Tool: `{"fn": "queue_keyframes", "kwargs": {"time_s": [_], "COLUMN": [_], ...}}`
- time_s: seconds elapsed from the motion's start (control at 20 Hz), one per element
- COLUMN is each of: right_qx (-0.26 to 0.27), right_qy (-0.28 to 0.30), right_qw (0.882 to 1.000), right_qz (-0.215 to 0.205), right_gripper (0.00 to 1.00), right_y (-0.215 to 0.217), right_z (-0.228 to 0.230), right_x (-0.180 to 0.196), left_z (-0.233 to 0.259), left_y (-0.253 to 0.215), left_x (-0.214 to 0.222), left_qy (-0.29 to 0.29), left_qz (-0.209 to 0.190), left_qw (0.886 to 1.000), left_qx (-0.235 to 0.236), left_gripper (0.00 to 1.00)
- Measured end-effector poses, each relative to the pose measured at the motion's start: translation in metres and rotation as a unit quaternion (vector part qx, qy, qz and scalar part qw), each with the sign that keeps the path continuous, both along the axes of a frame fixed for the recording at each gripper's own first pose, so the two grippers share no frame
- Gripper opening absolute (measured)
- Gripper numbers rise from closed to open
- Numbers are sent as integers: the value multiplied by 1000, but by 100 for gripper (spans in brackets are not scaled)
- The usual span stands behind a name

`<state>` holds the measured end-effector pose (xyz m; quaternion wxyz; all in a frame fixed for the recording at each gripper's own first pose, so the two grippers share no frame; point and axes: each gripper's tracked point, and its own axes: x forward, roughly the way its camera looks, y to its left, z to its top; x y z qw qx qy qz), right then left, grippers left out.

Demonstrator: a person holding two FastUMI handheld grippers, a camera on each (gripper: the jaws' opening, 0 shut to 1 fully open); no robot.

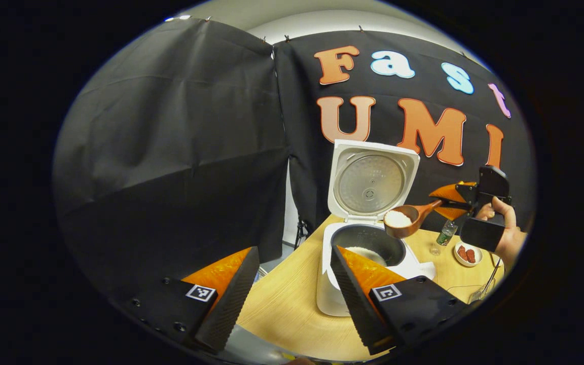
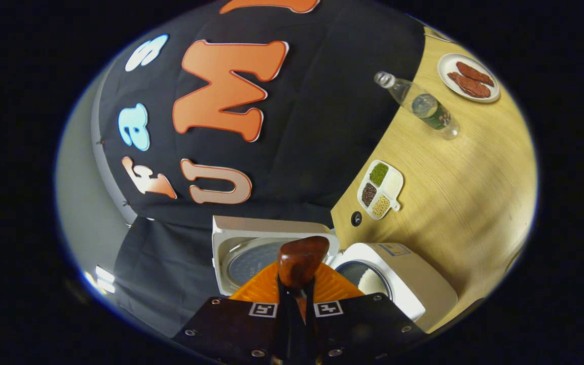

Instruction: Close the left gripper, press the button to open the rice cooker; take a wooden spoon from the chopstick holder with the right hand, scoop a spoonful of rice and pour it into the rice cooker, then put the wooden spoon back into the chopstick holder.

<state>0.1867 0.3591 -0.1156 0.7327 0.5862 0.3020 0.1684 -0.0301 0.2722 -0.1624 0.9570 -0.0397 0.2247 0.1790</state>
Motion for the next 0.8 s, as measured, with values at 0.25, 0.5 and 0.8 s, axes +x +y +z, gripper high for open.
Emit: {"fn": "queue_keyframes", "kwargs": {"time_s": [0.25,0.5,0.8], "right_qx": [-121,-225,-272], "right_qy": [-89,-165,-191], "right_qw": [989,960,943], "right_qz": [11,22,29], "right_gripper": [12,12,12], "right_y": [19,32,37], "right_z": [22,33,32], "right_x": [13,16,16], "left_z": [-17,-17,-20], "left_y": [9,12,15], "left_x": [-7,0,5], "left_qy": [22,19,20], "left_qz": [5,3,-1], "left_qw": [1000,1000,1000], "left_qx": [-3,-4,-1], "left_gripper": [96,96,96]}}
